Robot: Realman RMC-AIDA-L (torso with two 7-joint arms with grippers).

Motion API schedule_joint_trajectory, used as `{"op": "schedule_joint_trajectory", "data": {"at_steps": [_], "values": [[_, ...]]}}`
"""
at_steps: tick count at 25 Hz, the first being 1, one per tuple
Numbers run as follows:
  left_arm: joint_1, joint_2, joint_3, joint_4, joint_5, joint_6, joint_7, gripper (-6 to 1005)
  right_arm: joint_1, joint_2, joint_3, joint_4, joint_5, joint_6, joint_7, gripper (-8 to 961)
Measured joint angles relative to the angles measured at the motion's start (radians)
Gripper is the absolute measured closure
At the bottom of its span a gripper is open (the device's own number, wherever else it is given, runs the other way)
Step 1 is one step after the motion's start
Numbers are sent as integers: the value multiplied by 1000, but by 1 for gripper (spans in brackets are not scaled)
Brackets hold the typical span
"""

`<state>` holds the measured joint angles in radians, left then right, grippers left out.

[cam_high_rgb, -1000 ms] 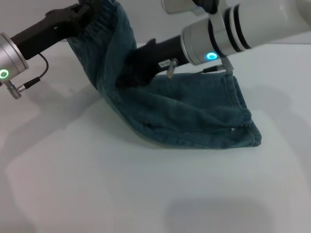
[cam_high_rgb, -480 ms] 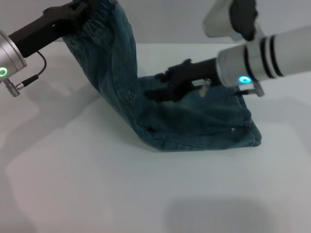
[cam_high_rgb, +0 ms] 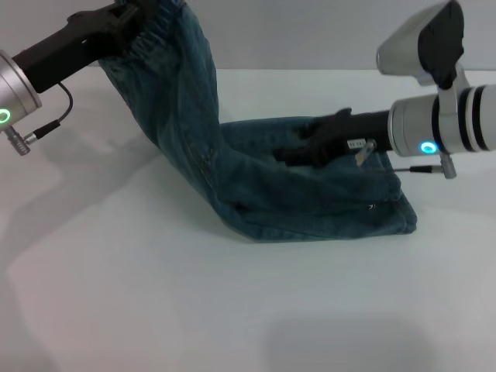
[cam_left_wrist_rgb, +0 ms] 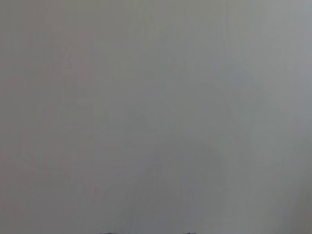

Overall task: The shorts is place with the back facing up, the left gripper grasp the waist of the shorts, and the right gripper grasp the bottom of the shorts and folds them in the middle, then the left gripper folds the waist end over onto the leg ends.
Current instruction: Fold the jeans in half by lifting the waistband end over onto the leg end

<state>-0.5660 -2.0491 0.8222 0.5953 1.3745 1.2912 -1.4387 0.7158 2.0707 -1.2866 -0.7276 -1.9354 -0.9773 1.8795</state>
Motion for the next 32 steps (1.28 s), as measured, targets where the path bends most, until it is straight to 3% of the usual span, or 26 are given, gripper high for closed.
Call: {"op": "schedule_joint_trajectory", "data": {"at_steps": [7, 32], "values": [[-6, 0, 7, 1, -5, 18, 0, 929, 16, 5, -22, 66, -1, 15, -3, 395], [-57, -9, 11, -9, -30, 166, -17, 931, 121, 11, -209, 78, 97, 18, -3, 396]]}}
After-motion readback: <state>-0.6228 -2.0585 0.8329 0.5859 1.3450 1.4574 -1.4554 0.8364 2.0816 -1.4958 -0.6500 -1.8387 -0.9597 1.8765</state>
